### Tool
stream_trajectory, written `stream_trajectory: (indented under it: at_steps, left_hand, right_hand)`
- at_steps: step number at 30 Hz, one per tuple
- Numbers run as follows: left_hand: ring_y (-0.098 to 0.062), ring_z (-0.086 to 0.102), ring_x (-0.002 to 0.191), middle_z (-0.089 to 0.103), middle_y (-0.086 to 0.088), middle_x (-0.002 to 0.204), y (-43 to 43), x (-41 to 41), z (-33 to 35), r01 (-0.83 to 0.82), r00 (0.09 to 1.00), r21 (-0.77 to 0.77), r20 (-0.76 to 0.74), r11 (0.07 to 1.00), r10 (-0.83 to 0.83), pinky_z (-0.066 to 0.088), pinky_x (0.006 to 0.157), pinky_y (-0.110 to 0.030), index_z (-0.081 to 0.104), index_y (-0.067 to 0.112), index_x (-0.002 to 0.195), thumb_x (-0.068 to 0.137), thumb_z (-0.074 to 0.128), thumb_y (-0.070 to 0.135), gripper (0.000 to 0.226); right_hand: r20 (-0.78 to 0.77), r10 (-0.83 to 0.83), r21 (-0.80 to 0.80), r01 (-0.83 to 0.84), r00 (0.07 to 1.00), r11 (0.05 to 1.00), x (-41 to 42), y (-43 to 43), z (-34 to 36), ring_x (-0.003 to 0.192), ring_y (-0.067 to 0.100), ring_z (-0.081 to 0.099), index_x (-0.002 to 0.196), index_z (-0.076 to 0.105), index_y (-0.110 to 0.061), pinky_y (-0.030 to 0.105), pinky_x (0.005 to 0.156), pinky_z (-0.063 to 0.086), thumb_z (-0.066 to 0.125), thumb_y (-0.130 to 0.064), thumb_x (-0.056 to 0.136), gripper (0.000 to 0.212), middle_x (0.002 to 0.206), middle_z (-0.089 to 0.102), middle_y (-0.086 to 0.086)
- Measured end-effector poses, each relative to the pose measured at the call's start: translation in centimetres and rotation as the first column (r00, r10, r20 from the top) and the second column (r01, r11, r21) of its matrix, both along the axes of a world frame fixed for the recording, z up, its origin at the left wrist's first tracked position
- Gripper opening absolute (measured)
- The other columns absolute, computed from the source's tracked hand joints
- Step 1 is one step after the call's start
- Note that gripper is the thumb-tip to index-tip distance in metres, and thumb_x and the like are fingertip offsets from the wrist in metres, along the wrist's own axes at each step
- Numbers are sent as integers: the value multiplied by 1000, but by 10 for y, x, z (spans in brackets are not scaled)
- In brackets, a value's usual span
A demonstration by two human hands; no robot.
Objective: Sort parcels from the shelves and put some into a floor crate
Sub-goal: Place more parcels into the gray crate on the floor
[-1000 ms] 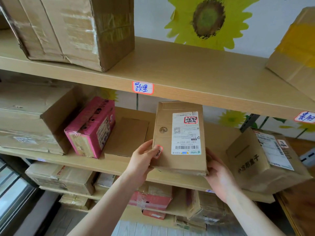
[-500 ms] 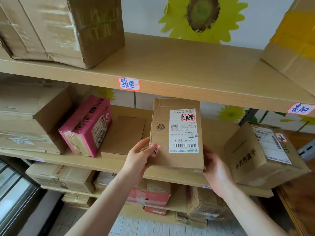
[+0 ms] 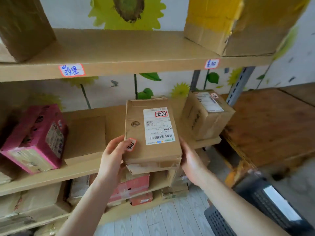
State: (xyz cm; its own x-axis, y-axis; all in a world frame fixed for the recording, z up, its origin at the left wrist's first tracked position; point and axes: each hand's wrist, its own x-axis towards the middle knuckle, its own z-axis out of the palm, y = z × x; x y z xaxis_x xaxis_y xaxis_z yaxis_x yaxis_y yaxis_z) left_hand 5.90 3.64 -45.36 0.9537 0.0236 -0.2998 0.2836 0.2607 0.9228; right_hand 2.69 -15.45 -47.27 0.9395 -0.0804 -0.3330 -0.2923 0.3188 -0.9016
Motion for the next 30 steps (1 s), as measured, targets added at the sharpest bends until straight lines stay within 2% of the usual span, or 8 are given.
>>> stream_trajectory:
  at_steps: [5, 10, 14, 17, 20, 22, 27, 30]
  left_hand:
    - [1, 58, 43, 65, 11, 65, -18, -71, -6, 238, 971, 39, -21, 971, -237, 40, 36, -10, 62, 26, 90, 87, 60, 15, 11]
    - [-6, 57, 48, 66, 8, 67, -74, -145, -17, 521, 851, 50, -103, 852, -515, 41, 50, -22, 64, 30, 83, 84, 63, 22, 8]
    - [-9, 51, 65, 59, 2, 81, -158, -218, -33, 672, 739, 65, -108, 737, -665, 36, 52, -23, 59, 21, 101, 86, 60, 20, 15]
    - [-8, 54, 69, 62, 3, 83, -232, -285, -51, 787, 616, 71, -120, 613, -778, 38, 53, -23, 57, 17, 112, 86, 61, 16, 27]
    - [-10, 55, 70, 63, 1, 87, -303, -359, -76, 868, 496, 76, -167, 490, -852, 40, 54, -24, 56, 17, 112, 85, 62, 16, 27]
    - [-13, 57, 74, 63, -2, 91, -347, -409, -91, 908, 419, 71, -198, 413, -886, 42, 56, -26, 57, 12, 116, 85, 62, 18, 31]
    - [-13, 58, 66, 63, -2, 82, -434, -517, -131, 970, 238, 38, -381, 242, -893, 43, 40, -15, 59, 9, 100, 88, 58, 21, 17]
    - [-16, 62, 85, 66, -3, 103, -476, -561, -158, 997, 75, 13, -444, 77, -893, 51, 64, -27, 55, 10, 116, 91, 55, 32, 33]
  right_hand:
    - [-64, -288, 76, 292, 956, 953, -104, -5, -16, 87, 2, 67, 105, 67, -24, 15, 68, 52, 39, -37, 97, 31, 102, 71, -6]
    - [-168, -532, 48, 546, 830, 836, -226, -43, -35, 77, 4, 69, 86, 73, -23, 20, 72, 53, 45, -39, 94, 33, 85, 74, -7]
    - [-193, -693, 42, 711, 695, 701, -332, -88, -46, 91, 16, 69, 82, 73, -25, 31, 87, 53, 40, -37, 97, 38, 99, 73, 1]
    - [-201, -792, 49, 814, 576, 579, -420, -132, -61, 76, 9, 71, 97, 71, -21, 19, 62, 55, 37, -40, 97, 38, 92, 74, -2]
    - [-253, -863, 0, 892, 438, 453, -507, -179, -76, 105, 31, 64, 116, 65, -15, 26, 78, 53, 42, -61, 84, 61, 117, 67, 13]
    - [-268, -875, 0, 908, 403, 418, -561, -212, -85, 113, 28, 61, 117, 65, -20, 37, 96, 48, 48, -67, 71, 68, 122, 64, 12]
    - [-363, -871, -65, 923, 331, 378, -678, -279, -112, 88, 12, 68, 112, 66, -20, 27, 73, 55, 53, -46, 86, 39, 109, 70, 1]
    - [-450, -849, -131, 920, 276, 369, -724, -312, -133, 92, 15, 67, 116, 64, -21, 33, 79, 53, 54, -51, 84, 45, 96, 73, -4]
